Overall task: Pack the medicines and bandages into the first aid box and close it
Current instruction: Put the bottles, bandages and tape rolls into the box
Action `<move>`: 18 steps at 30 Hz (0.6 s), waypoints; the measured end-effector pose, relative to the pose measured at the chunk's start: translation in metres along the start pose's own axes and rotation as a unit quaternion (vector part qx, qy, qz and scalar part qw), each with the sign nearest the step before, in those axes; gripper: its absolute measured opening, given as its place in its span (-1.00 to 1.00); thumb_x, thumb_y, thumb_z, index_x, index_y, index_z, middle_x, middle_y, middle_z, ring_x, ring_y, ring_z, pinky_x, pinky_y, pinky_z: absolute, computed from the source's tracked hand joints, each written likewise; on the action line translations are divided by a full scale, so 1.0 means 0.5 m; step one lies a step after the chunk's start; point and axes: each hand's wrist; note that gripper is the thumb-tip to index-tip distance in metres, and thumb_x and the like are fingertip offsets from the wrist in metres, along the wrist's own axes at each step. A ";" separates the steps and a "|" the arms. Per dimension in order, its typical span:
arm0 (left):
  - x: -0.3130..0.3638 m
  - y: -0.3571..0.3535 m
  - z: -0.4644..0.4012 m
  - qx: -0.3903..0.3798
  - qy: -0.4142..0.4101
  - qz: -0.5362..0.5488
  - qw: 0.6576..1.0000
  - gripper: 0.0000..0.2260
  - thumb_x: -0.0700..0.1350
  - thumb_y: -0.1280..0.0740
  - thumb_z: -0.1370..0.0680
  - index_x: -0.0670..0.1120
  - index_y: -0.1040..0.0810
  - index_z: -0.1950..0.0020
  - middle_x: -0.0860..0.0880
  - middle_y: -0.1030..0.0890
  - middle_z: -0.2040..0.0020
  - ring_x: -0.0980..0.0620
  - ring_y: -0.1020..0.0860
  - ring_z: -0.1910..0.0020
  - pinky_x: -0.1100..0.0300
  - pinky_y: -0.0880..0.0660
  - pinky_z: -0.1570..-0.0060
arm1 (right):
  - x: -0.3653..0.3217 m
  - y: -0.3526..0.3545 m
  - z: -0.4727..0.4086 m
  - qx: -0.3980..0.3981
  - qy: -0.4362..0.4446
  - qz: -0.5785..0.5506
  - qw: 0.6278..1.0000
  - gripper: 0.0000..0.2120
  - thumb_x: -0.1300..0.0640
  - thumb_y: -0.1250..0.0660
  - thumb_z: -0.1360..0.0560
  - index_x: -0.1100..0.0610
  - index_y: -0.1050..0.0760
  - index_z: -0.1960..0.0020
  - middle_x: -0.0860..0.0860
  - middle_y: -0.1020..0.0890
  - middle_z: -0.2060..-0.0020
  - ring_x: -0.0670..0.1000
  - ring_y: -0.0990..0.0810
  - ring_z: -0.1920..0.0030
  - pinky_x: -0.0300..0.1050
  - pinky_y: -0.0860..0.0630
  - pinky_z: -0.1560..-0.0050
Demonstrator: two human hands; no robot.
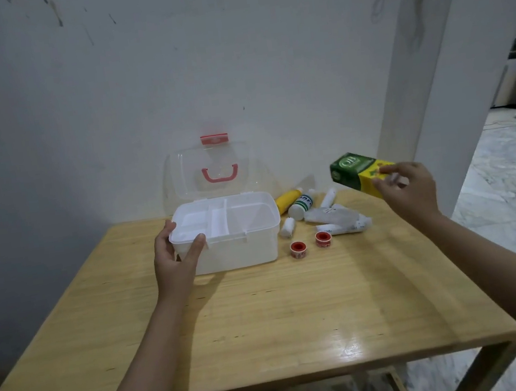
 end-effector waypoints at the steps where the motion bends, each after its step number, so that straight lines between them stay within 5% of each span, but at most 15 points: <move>1: 0.001 0.000 0.000 0.000 0.001 -0.001 1.000 -0.52 -0.12 -0.47 -0.44 0.09 -0.37 -0.29 0.10 -0.36 -0.43 0.13 -0.42 -0.32 0.08 -0.44 -0.28 | -0.024 -0.005 -0.002 -0.007 -0.004 -0.039 0.999 -0.80 0.13 -0.46 -0.34 0.10 -0.64 0.04 0.09 -0.58 0.07 0.06 -0.57 -0.04 0.10 -0.58 -0.08; 6: 0.005 0.000 -0.001 0.005 0.008 0.002 1.000 -0.50 -0.13 -0.48 -0.43 0.07 -0.37 -0.30 0.15 -0.39 -0.36 0.13 -0.44 -0.29 0.08 -0.44 -0.27 | -0.143 -0.044 -0.005 -0.100 0.045 -0.113 0.988 -0.84 0.16 -0.47 -0.36 0.07 -0.65 0.05 0.07 -0.62 0.02 -0.03 -0.57 -0.04 -0.51 -0.47 0.10; 11: 0.006 0.004 -0.001 0.001 0.010 -0.005 1.000 -0.49 -0.10 -0.48 -0.43 0.08 -0.37 -0.30 0.16 -0.38 -0.36 0.10 -0.42 -0.32 0.18 -0.45 -0.20 | -0.219 -0.097 0.003 -0.205 0.073 -0.109 0.970 -0.86 0.15 -0.49 -0.34 0.05 -0.67 0.10 0.05 -0.68 0.08 0.01 -0.60 -0.02 -0.05 -0.54 -0.07; 18: 0.000 0.009 -0.005 -0.004 0.013 -0.008 1.000 -0.51 -0.09 -0.50 -0.41 0.13 -0.39 -0.26 0.13 -0.37 -0.42 0.11 -0.40 -0.36 0.07 -0.44 -0.29 | -0.285 -0.167 0.018 -0.325 0.095 0.004 0.941 -0.78 0.17 -0.42 -0.35 0.11 -0.66 0.02 0.10 -0.63 0.02 0.09 -0.55 -0.02 -0.04 -0.55 0.09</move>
Point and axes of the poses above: each hand's wrist, its own z-axis away from the middle knuckle, its own y-axis out of the back of the hand, x = y × z
